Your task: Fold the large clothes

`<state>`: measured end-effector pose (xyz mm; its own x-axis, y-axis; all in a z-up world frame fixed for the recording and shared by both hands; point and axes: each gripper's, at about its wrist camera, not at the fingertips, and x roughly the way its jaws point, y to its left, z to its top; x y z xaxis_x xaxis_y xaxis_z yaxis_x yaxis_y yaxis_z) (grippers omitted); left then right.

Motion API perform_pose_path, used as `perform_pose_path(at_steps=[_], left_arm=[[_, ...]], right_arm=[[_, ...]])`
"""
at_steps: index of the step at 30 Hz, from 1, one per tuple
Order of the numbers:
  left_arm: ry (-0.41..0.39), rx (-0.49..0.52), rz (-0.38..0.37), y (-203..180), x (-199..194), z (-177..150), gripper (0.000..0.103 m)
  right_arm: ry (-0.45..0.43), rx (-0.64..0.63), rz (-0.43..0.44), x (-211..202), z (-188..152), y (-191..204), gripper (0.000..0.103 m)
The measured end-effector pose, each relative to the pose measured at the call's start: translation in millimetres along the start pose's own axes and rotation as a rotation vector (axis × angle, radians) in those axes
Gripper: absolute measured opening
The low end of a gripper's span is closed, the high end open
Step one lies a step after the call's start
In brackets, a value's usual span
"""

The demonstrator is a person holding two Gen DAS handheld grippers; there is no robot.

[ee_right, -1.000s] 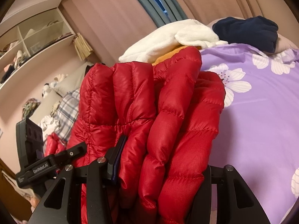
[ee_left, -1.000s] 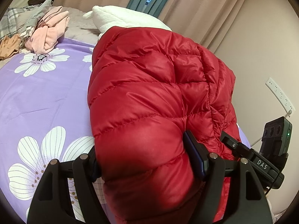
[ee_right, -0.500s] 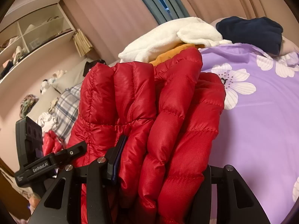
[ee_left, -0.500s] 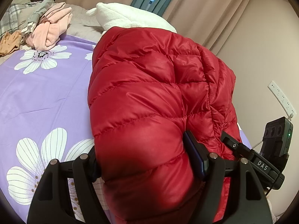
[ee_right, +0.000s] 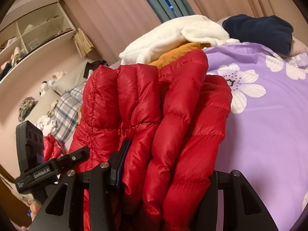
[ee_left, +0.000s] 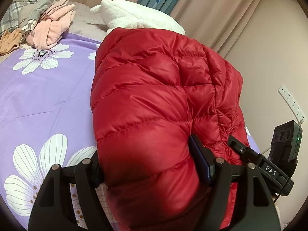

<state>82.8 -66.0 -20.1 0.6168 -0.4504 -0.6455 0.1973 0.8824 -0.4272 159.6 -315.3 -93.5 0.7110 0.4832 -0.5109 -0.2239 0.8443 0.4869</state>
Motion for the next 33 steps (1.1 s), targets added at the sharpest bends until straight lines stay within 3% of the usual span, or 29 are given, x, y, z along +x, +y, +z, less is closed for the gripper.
perform_pose_path(at_steps=[33], left_arm=[[0.056,-0.012,0.018,-1.2,37.7,-1.7,0.075]], right_arm=[[0.029,0.022,-0.039,0.6,2.4,4.8,0.049]])
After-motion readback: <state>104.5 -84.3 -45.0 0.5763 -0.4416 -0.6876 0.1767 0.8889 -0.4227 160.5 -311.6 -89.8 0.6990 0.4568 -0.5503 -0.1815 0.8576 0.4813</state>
